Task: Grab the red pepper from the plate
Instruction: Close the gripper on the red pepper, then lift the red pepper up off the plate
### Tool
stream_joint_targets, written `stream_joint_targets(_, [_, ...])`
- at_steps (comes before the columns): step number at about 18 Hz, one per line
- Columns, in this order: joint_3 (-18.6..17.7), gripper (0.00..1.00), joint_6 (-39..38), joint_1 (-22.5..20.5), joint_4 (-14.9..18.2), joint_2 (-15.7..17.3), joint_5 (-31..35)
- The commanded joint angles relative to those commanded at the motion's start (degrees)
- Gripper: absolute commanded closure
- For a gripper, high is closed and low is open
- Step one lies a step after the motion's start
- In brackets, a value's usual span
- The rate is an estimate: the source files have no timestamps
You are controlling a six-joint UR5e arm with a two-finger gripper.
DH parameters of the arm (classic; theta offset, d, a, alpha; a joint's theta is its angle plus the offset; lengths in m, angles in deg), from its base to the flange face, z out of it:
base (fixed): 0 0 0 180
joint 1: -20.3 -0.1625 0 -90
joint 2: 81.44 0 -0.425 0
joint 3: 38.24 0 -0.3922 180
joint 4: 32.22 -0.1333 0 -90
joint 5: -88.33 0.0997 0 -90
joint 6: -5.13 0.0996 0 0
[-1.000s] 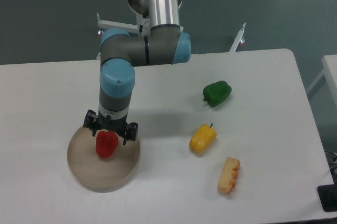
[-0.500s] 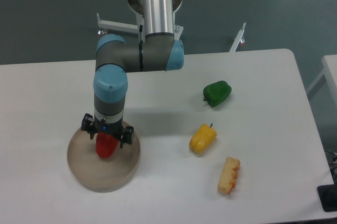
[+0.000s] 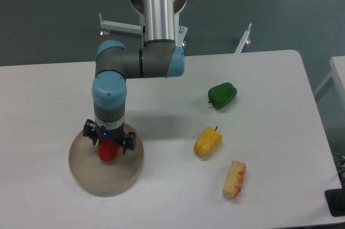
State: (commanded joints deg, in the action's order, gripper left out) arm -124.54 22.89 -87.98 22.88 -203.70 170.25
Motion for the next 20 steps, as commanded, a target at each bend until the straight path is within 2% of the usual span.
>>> stream_joint_targets(1, [0.0, 0.31, 0.2, 0.0, -0.1, 0.0, 0.0])
stream_joint_targets(2, [0.0, 0.37, 0.4, 0.0, -0.1, 0.0, -0.1])
stream_joint_targets(4, [0.0, 0.38, 0.4, 0.0, -0.1, 0.0, -0.1])
stream_joint_targets(8, [0.1, 0.48, 0.6, 0.0, 0.0, 0.3, -0.1])
stream_joint_targets(14, [1.8, 0.53, 2.1, -0.6, 1.1, 2.5, -0.2])
stream_joint_targets(20, [7.0, 0.54, 17.3, -8.1, 12.9, 5.8, 0.0])
